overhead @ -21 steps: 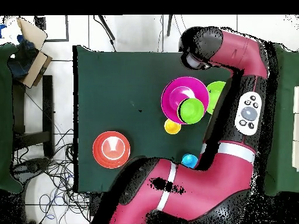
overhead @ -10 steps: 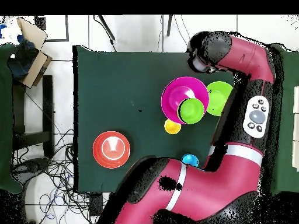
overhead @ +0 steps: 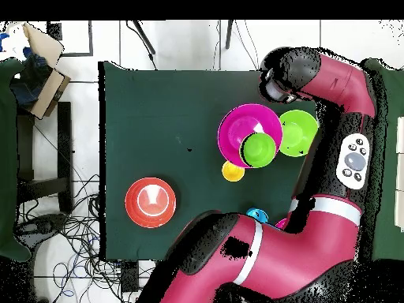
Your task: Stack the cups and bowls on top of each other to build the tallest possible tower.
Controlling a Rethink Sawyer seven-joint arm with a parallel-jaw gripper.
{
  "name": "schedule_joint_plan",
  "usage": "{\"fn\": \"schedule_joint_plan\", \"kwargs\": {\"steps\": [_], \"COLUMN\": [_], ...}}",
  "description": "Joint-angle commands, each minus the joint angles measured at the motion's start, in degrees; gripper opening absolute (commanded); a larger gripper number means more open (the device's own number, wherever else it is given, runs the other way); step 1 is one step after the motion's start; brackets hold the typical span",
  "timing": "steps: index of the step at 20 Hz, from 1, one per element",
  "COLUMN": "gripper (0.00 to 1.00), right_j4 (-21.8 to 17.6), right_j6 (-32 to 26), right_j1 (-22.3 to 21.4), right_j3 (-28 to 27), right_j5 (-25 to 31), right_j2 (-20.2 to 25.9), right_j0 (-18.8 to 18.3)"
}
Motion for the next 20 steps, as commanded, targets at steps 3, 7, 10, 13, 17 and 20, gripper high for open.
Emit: {"fn": "schedule_joint_plan", "kwargs": {"steps": [3,7,10,13,17,20], "gripper": [1.00,1.00,1.00,1.00,1.00,1.00], "right_j4": [-3.1,-3.5,-4.0,-4.2,-4.2,-4.2], "right_j6": [-19.7,-19.7,-20.1,-20.2,-20.3,-20.4], "right_j1": [3.7,4.8,5.3,5.7,6.4,6.5], "right_j3": [8.1,7.3,7.0,6.9,7.5,8.5], "right_j5": [-0.9,-0.8,-1.2,-1.4,-2.7,-4.0], "right_j2": [8.4,9.1,9.1,9.0,9.0,9.1], "right_j0": [-2.2,-2.9,-3.2,-3.6,-4.1,-4.3]}}
